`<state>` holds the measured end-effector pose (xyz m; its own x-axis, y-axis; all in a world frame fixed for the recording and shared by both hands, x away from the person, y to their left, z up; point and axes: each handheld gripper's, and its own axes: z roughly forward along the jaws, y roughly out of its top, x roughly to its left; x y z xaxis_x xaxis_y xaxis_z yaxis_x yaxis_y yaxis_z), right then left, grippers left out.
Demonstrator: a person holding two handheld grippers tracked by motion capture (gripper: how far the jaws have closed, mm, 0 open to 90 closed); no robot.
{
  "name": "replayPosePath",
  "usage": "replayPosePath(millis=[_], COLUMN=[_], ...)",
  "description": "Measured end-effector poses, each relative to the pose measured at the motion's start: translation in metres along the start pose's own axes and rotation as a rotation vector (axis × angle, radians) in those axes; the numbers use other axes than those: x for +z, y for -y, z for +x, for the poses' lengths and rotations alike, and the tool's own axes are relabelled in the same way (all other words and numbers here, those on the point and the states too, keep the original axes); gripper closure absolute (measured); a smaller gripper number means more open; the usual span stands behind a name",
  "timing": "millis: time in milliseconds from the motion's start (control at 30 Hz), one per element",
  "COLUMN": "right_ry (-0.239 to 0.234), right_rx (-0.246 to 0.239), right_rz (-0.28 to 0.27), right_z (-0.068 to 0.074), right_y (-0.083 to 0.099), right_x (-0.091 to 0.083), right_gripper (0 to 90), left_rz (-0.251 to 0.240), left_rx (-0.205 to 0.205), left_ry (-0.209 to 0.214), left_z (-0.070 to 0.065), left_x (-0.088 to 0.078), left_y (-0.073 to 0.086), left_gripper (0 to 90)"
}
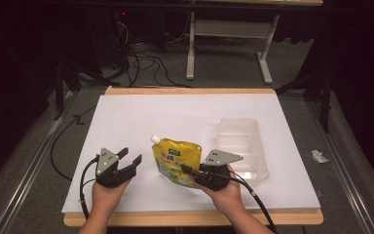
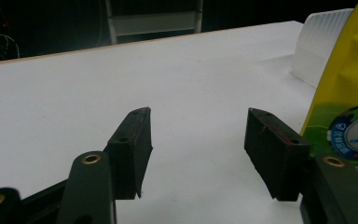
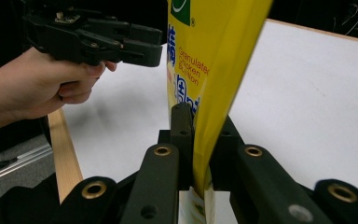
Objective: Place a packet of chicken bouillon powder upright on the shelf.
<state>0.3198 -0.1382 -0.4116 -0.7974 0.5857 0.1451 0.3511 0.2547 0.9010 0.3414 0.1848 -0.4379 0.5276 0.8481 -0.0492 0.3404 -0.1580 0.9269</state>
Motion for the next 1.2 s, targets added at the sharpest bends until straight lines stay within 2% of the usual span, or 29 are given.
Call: replayPosePath(millis=[767,967,1200], right_ry=[-0.004,-0.001,0.010], right_rx=[-0.003,-0.018,-0.032], right_rz=[-0.061,-0.088,-0.139], right_z=[-0.004,-0.004,-0.009], right_y=[-0.011,-0.018,-0.030], right_x=[-0.021,-0.033,-0.057], right_gripper=[85.0,85.2,85.4], left_rz=[0.006,0.010,0.008], left_rx=[0.014,0.019,0.018], left_ry=[0.009,0.012,0.011], left_z=[-0.002,-0.003,-0.003], left_x=[0.001,0.002,0.002], left_y=[0.000,0.001,0.000], left_gripper=[41.8,41.7,41.8])
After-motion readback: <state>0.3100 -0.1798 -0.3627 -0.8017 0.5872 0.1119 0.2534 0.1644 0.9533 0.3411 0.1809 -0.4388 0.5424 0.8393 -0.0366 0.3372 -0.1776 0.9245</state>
